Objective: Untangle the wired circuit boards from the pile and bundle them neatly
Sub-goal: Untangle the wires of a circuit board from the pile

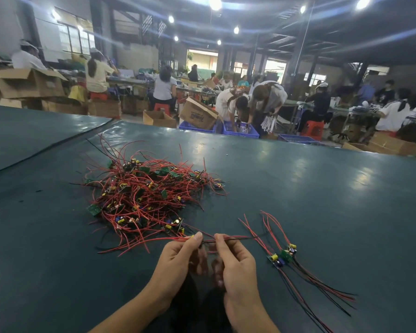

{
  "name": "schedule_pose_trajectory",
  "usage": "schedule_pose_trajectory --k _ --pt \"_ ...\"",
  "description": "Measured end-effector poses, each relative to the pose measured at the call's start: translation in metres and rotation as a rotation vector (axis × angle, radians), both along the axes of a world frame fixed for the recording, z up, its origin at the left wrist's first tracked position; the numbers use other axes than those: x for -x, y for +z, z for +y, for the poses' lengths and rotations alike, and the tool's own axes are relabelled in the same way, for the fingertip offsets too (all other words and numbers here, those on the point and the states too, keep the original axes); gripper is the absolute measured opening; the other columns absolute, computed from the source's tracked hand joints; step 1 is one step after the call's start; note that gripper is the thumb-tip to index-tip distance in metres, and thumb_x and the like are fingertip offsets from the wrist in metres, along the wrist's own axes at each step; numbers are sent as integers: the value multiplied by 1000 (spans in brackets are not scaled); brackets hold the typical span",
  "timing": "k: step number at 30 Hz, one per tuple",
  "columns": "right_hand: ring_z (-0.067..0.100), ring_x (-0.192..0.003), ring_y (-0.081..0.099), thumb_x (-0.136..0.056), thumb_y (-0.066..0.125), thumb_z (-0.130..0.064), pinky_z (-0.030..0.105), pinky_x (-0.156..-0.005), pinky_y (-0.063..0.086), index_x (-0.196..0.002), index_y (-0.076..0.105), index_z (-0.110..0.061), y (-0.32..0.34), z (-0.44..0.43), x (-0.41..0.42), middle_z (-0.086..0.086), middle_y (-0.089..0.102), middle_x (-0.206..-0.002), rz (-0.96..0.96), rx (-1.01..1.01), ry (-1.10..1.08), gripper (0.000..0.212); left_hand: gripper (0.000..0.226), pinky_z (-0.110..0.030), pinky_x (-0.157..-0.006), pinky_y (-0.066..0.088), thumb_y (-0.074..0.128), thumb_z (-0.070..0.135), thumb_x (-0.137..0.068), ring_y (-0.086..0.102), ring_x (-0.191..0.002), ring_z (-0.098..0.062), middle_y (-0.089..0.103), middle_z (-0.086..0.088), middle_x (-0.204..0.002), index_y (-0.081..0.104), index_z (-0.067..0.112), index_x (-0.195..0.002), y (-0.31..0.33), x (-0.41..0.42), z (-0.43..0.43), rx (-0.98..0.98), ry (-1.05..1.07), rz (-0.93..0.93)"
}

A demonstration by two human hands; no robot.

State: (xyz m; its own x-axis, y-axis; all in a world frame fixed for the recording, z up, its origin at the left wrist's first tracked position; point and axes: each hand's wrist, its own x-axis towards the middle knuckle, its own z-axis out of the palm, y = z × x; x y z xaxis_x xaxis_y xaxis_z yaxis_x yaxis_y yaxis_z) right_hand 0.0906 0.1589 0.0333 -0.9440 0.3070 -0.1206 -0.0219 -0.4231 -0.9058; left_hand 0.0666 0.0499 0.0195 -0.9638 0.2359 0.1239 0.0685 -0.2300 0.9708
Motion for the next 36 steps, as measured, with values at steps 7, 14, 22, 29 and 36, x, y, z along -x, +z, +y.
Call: schedule_pose_trajectory --k 7,14,22,29,36 --pt "5 -37 34 -88 65 -12 18 -31 25 -70 71 -11 5 23 5 4 71 -69 -16 86 -151 18 45 -20 -52 44 53 47 -81 53 -55 -21 64 -13 -59 65 10 -58 5 0 -1 28 78 83" --pt "5 -39 39 -80 73 -26 19 -34 33 -69 77 -21 7 15 0 -4 61 -58 -28 0 -101 13 46 -23 -54 48 52 49 -83 57 -53 -20 67 -13 -63 67 10 -63 2 -3 2 54 40 155" --pt "23 -72 70 -86 67 -21 36 -70 59 -74 80 -15 0 -8 -4 14 75 -77 -13 -36 -3 19 47 -18 -54 45 52 41 -89 59 -53 -13 64 -7 -57 66 5 -61 0 -4 5 109 -1 213" --pt "3 -35 27 -86 68 -23 16 -33 24 -80 78 -11 10 34 8 -8 45 -55 -93 68 -205 17 48 -19 -54 45 47 40 -87 55 -51 -13 60 -6 -53 60 9 -53 8 -2 0 116 49 215" --pt "5 -38 23 -77 72 -38 18 -34 20 -74 79 -21 9 35 4 -6 45 -57 11 31 -199 18 47 -23 -50 44 45 38 -88 52 -48 -18 59 -9 -54 58 6 -57 10 -2 0 61 71 210"
